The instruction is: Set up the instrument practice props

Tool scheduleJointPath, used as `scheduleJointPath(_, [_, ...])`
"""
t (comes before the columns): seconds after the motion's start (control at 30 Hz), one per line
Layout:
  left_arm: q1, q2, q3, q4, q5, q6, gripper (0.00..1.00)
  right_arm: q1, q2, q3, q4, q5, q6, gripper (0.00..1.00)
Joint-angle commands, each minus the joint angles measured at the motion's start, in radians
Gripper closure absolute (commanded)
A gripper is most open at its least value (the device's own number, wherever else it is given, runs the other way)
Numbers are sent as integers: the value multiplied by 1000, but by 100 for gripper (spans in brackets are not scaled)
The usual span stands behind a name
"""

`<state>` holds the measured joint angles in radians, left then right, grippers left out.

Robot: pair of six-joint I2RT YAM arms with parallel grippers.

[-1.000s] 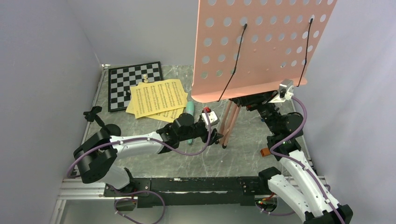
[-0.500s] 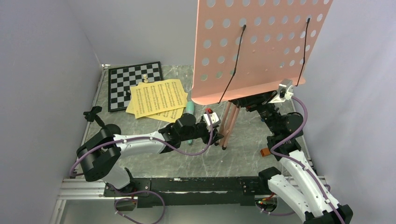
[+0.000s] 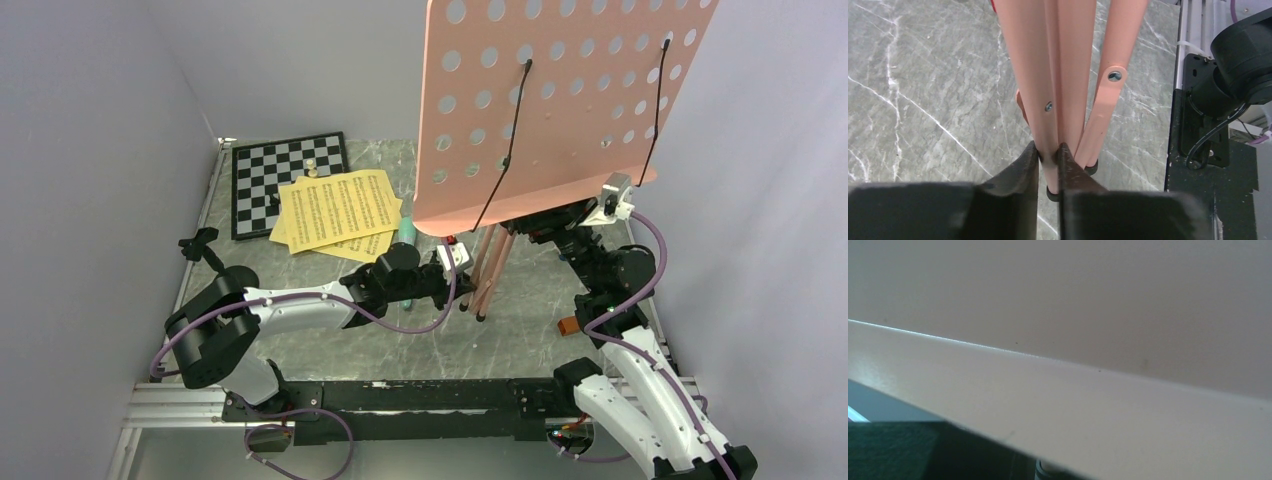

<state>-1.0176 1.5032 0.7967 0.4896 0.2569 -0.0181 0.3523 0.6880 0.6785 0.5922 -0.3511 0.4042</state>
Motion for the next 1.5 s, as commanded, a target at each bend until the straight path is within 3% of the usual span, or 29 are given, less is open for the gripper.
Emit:
scheduleJointPath(0.0, [-2,14,31,29,30,-2,99,-1,-53,122,303,17,26,100])
scheduleJointPath(0.67, [-1,49,41,-192,-253,161,100,-1,-66,192,110,59,-200,100])
scheduleJointPath(1.03, [5,112,76,-232,-533,266,100,-1,-60,194,119,67,-227,100])
scheduleJointPath(1.47, [154,133,110,-236,-550,311,100,-1,-10,192,169,115,-210,100])
